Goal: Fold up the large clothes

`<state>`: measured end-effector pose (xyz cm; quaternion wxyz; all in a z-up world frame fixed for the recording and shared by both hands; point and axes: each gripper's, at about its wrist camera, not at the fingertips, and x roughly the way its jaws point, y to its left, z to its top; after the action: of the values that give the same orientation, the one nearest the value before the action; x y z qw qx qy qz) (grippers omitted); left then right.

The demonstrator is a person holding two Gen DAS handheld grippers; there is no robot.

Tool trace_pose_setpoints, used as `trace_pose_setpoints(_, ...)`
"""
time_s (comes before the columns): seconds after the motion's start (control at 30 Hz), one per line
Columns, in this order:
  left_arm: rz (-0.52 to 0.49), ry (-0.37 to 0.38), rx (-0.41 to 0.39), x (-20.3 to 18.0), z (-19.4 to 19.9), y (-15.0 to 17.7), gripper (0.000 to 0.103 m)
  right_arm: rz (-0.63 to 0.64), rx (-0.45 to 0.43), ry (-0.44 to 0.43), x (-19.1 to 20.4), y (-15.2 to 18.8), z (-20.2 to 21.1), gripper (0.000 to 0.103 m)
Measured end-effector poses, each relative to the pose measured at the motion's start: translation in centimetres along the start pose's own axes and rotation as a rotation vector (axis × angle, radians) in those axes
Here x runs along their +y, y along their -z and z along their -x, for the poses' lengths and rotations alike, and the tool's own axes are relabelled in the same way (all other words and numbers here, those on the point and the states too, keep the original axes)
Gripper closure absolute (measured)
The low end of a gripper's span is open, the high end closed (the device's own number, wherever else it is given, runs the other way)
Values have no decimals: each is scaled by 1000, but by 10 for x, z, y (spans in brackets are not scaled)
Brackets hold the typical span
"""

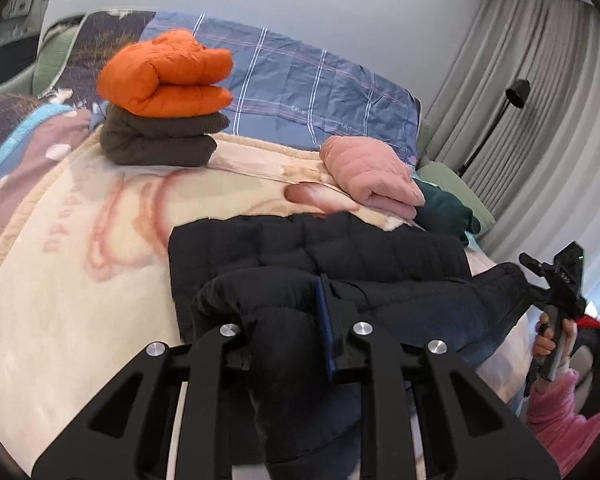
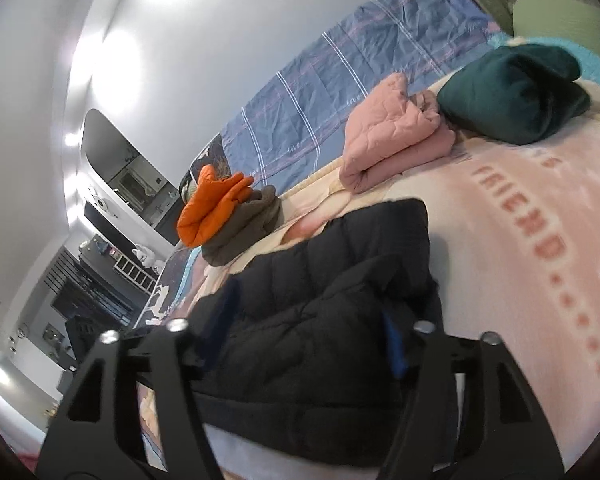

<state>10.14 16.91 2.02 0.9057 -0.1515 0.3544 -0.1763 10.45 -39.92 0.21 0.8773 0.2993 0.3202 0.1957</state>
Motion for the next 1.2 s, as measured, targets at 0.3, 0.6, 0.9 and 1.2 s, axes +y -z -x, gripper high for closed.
trace_pose_setpoints(0.3,184,6,182,49,-83,-18,76,-261,115,39,-54,-24,-54,30)
trace_pose_setpoints(0.6,156,-14,120,37,-38,-42,28,-109,19,73,-25,-29,-14,19)
trace_pose_setpoints(0.9,-93,-135,-2,7,26,-11,24,308,-25,33,15,10,33,11)
trace_pose_setpoints(1.2,-497,-405,157,-32,-41,52,17,646,103,409,17,49,-14,6)
